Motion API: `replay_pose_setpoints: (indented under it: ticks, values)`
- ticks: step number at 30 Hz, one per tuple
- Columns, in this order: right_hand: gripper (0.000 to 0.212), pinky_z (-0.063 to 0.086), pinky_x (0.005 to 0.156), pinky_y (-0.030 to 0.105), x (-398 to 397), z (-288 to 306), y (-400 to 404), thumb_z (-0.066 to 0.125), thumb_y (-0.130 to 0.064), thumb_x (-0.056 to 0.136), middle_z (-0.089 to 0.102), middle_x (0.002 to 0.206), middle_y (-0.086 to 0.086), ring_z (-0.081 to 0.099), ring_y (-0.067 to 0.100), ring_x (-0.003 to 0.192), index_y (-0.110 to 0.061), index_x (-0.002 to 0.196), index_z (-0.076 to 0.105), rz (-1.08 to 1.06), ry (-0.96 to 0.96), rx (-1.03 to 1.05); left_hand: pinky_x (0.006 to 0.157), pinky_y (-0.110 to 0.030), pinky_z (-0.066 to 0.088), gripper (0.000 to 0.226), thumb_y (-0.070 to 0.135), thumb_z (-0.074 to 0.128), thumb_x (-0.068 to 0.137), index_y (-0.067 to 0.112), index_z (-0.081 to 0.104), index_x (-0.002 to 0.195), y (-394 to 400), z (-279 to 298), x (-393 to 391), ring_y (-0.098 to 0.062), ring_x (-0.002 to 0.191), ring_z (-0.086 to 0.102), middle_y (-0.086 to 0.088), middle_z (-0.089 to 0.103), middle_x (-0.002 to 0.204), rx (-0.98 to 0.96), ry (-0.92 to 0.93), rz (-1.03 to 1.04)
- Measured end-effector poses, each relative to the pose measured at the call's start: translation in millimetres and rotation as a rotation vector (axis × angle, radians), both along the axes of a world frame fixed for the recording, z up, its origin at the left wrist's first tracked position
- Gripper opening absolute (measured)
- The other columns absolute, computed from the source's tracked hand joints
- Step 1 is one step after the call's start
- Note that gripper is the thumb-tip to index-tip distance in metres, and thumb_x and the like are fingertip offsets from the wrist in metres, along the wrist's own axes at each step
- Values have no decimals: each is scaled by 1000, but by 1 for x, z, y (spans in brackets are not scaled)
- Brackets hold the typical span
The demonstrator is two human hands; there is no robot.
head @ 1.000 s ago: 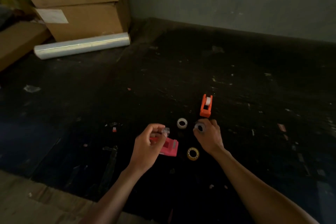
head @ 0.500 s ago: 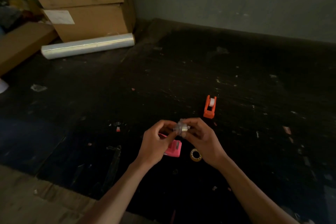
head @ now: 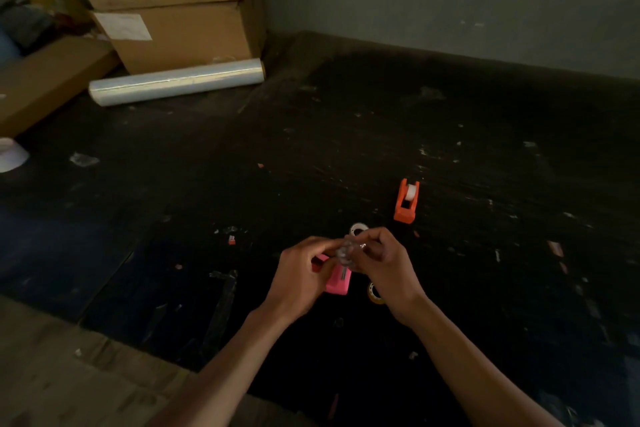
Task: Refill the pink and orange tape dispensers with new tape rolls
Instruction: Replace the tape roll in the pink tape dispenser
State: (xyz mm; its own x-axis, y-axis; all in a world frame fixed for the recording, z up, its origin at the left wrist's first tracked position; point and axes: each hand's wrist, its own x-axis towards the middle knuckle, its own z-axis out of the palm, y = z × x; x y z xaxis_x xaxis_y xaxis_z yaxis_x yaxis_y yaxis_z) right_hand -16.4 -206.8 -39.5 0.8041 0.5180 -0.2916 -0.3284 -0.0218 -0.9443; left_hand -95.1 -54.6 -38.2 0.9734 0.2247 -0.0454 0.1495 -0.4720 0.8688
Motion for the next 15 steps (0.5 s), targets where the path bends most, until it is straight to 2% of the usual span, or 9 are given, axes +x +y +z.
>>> replay_pose_setpoints:
  ticks: [3, 6, 11, 15]
  values:
    - [25, 56, 92, 40, 1, -6, 3, 70, -7, 87, 74, 109, 8, 72, 15, 99, -10, 110, 59, 26, -32, -61, 85, -2, 44, 44, 7, 63, 91, 38, 58, 122, 9, -5, -4, 11, 110, 57, 22, 62, 114, -23, -2, -13]
    - [23, 56, 92, 36, 1, -15, 9, 69, -9, 89, 73, 107, -1, 70, 8, 101, -21, 107, 62, 89, -198, -216, 86, -2, 43, 45, 11, 67, 89, 34, 58, 127, 22, -13, -7, 12, 110, 56, 20, 60, 118, 45, -15, 4]
    - [16, 56, 88, 31, -5, -19, 20, 65, -19, 92, 64, 110, -7, 64, 6, 101, -25, 107, 63, 275, -576, -345, 101, -21, 43, 45, 22, 71, 88, 33, 58, 129, 46, -24, -13, 1, 119, 54, 12, 58, 129, 176, 42, -22]
    - [17, 52, 94, 33, -8, -29, 24, 63, -26, 94, 59, 112, -16, 57, -1, 101, -28, 111, 60, 385, -698, -434, 107, -29, 43, 44, 27, 71, 88, 33, 58, 129, 51, -27, -13, 1, 122, 53, 14, 60, 131, 166, 103, -43]
